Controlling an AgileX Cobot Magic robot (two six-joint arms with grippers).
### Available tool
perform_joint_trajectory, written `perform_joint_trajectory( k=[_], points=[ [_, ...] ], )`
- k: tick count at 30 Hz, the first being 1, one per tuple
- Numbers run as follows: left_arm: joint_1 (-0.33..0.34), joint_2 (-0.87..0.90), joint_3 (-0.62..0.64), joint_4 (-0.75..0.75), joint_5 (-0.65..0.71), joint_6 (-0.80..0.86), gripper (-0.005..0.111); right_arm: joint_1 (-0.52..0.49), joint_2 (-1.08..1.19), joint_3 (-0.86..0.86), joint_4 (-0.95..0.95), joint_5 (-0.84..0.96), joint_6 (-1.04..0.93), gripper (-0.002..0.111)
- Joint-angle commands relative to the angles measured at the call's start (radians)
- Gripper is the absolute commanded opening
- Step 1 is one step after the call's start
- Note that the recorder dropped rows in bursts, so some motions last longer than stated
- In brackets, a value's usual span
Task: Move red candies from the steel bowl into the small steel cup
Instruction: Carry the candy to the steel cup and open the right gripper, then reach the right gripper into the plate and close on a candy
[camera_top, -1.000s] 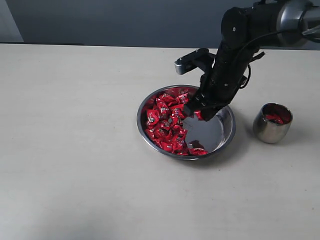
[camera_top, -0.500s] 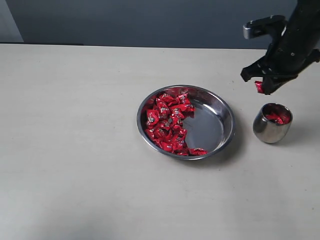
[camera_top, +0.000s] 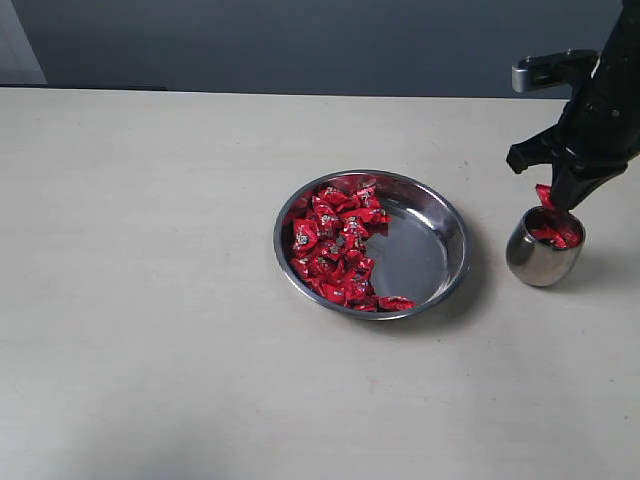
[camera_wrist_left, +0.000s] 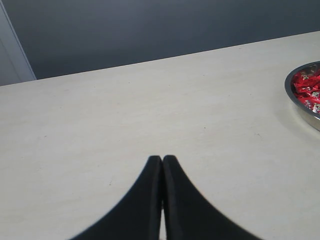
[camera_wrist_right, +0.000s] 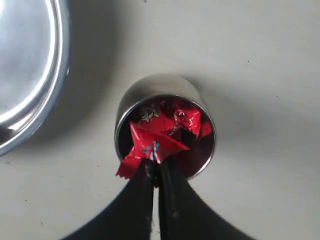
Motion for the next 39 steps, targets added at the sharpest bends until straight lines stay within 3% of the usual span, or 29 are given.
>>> perform_joint_trajectory(
  k=[1, 3, 5, 9, 14, 18, 25, 28, 32, 39],
  points=[
    [-0.011, -0.004, -0.001, 0.002, -0.005, -0.006, 0.0, -0.005, -0.004, 0.001, -0.008, 0.014, 0.002, 0.008],
    [-0.011, -0.004, -0.001, 0.002, -0.005, -0.006, 0.0, -0.005, -0.004, 0.001, -0.02, 0.016, 0.002, 0.023],
    [-0.011, -0.004, -0.001, 0.002, -0.005, -0.006, 0.0, -0.005, -0.004, 0.001, -0.033, 0.016, 0.002, 0.029],
    [-0.011, -0.004, -0.001, 0.002, -0.005, -0.006, 0.0, -0.005, -0.004, 0.001, -0.006, -0.014, 0.002, 0.029],
    [-0.011, -0.004, -0.001, 0.002, -0.005, -0.006, 0.0, 0.043, -0.004, 0.001, 0.185, -0.058, -0.052, 0.029],
    [-0.011, -0.004, -0.001, 0.002, -0.005, -0.006, 0.0, 0.147, -0.004, 0.001, 0.303, -0.091, -0.168, 0.029],
    [-0.011, -0.004, -0.001, 0.002, -0.005, -0.006, 0.0, 0.297, 0.025, 0.001, 0.3, -0.179, -0.178, 0.029],
    [-0.011, -0.004, -0.001, 0.002, -0.005, -0.006, 0.0, 0.315, 0.075, 0.001, 0.3, -0.176, -0.18, 0.031],
    [-0.011, -0.004, -0.001, 0.002, -0.005, -0.006, 0.0, 0.315, 0.134, 0.001, 0.31, -0.172, -0.182, 0.044],
    [-0.011, -0.004, -0.001, 0.002, -0.005, -0.006, 0.0, 0.315, 0.195, 0.001, 0.404, -0.194, -0.216, 0.042]
  ],
)
